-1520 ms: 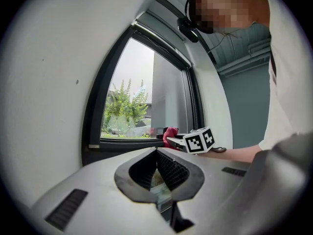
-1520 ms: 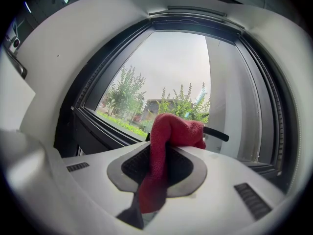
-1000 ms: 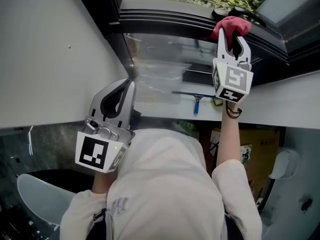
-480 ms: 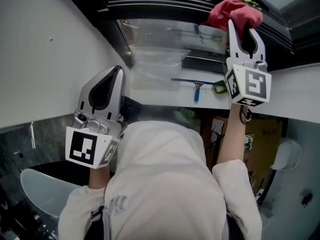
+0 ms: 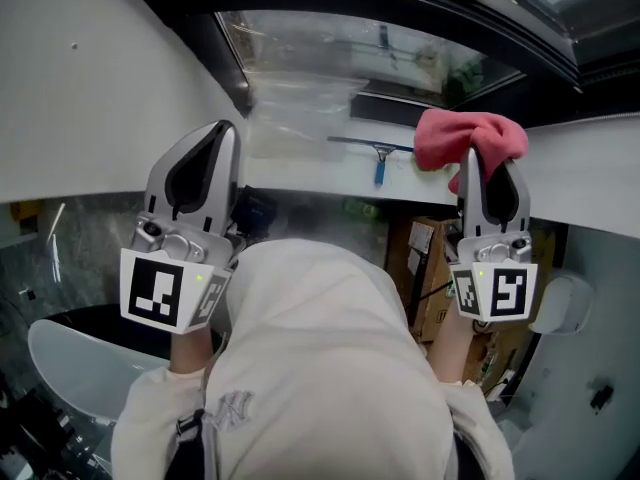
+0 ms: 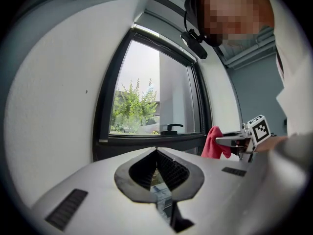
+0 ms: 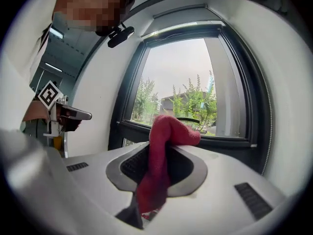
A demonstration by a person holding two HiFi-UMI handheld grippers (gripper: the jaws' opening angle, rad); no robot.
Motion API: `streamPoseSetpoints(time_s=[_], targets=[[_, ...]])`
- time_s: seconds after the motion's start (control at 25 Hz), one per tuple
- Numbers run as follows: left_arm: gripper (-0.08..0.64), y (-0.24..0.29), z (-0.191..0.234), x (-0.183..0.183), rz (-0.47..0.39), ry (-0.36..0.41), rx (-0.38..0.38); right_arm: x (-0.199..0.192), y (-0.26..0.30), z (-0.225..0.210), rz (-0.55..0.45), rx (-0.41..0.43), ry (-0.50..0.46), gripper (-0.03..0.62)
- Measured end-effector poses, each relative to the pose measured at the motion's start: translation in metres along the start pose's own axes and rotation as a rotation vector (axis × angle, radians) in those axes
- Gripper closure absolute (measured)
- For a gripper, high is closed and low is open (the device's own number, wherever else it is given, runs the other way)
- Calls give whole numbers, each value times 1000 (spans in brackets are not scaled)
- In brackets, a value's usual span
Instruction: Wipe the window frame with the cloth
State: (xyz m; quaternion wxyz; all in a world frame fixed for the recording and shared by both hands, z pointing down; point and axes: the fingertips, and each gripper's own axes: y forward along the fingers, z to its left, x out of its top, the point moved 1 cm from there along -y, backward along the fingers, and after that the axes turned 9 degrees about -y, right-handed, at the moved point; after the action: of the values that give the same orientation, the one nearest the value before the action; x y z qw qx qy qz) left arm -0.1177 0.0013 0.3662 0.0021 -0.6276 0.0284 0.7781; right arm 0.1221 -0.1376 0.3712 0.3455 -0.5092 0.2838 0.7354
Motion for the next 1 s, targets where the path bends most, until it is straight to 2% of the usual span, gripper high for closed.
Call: streamPoseSetpoints(time_s=[0.16, 0.28, 0.6, 0.8, 1.0], targets=[[552, -18, -34, -8, 10, 3, 1, -12, -46, 10, 36, 20, 33, 500], [552, -37, -73, -18, 19, 1, -13, -18, -87, 15, 51, 39, 24, 500], [552, -107, -156, -52, 44, -12, -15, -50, -195, 33, 103, 74, 62, 500], [552, -146, -177, -59, 38, -17, 29, -55, -234, 46, 109, 102, 83, 500], [552, -170, -175, -53, 26, -1, 71, -51, -249, 58, 112, 122, 88, 500]])
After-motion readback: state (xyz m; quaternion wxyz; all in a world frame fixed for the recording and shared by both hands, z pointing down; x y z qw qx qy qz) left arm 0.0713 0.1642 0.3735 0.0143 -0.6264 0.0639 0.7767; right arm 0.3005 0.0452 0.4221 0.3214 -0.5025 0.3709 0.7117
